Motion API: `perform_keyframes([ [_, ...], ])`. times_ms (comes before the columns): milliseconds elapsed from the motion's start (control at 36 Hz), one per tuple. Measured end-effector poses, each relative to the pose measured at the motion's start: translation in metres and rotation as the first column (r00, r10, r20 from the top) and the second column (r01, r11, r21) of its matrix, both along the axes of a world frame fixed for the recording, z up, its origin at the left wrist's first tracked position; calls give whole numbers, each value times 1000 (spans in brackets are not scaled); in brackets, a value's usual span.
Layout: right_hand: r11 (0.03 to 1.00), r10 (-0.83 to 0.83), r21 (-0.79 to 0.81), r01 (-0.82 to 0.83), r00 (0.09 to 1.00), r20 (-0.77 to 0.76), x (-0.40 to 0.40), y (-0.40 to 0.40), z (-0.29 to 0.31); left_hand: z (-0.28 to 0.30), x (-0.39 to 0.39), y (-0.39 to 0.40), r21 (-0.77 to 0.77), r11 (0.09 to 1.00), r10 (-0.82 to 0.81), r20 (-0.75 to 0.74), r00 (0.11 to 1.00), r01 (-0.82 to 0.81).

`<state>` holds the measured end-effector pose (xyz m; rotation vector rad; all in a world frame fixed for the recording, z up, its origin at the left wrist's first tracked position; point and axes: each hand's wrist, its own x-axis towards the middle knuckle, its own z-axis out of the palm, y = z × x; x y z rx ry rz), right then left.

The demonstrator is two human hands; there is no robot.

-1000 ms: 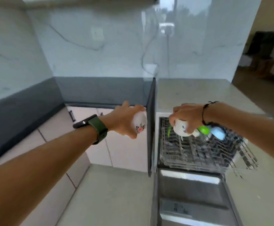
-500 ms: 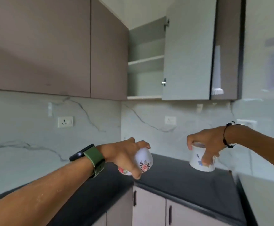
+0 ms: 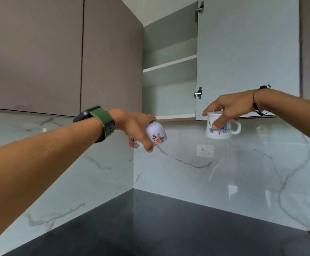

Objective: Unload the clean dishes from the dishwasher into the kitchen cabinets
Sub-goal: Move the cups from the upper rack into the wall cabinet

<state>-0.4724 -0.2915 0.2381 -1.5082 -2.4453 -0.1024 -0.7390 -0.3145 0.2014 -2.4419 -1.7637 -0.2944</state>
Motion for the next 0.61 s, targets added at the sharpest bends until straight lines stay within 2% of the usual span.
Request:
perform_keyframes([
  [167,999,31,41,-24,987,-157,0,105,31,54,3,122,6,1000,14,-25,1000,-14],
  [389,990,-23,130,51,976,-215,-33,250,74,105,-8,270,129,991,-41,72,997,31],
  [556,931,-131,315,187,973,-192,-71,332,86,131,-15,365,231,973,15,32,999,-22],
  [611,899,-187,374,226,973,-138,-83,357,94,136,-13,394,248,969,11,24,1000,-16],
])
